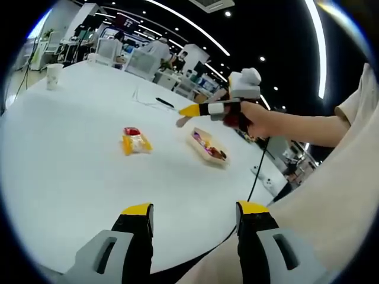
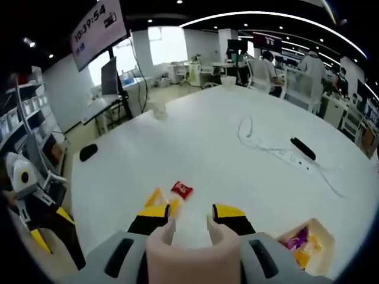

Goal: Place the target food into the container with the food tongs after gripping and lifting it, then release it inside without dropping or visibly crushing the food.

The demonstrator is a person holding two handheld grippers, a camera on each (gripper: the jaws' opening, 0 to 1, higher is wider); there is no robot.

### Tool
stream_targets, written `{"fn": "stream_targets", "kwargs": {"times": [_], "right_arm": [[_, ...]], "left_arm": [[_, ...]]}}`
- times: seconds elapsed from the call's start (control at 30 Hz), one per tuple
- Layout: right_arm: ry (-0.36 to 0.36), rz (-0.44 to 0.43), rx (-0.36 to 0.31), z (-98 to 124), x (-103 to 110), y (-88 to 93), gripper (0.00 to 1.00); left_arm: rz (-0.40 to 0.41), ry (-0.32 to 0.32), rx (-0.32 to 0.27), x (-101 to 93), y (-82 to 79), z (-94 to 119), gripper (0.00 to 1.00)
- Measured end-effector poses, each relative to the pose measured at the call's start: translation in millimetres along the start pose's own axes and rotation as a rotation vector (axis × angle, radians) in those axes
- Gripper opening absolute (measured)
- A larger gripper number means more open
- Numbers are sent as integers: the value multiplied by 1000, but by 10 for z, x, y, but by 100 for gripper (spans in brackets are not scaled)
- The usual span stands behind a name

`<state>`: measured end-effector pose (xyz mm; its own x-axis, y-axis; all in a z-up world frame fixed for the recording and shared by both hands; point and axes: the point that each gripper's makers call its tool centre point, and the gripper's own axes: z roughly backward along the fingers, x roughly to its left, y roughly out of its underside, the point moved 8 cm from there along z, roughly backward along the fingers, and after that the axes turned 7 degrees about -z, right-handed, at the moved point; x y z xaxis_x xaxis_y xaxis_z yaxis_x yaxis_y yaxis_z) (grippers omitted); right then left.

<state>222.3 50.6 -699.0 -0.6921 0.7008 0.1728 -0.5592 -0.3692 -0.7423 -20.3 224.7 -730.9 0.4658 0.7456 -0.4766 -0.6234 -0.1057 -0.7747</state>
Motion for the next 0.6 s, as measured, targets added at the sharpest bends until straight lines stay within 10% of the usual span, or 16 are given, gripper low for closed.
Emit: {"fn": "stream_targets", "kwargs": {"times": [0.6], "right_arm": [[-41, 377, 48, -148, 390, -57, 28]], "left_arm": [[22, -15, -12, 56, 29, 7, 55]]}}
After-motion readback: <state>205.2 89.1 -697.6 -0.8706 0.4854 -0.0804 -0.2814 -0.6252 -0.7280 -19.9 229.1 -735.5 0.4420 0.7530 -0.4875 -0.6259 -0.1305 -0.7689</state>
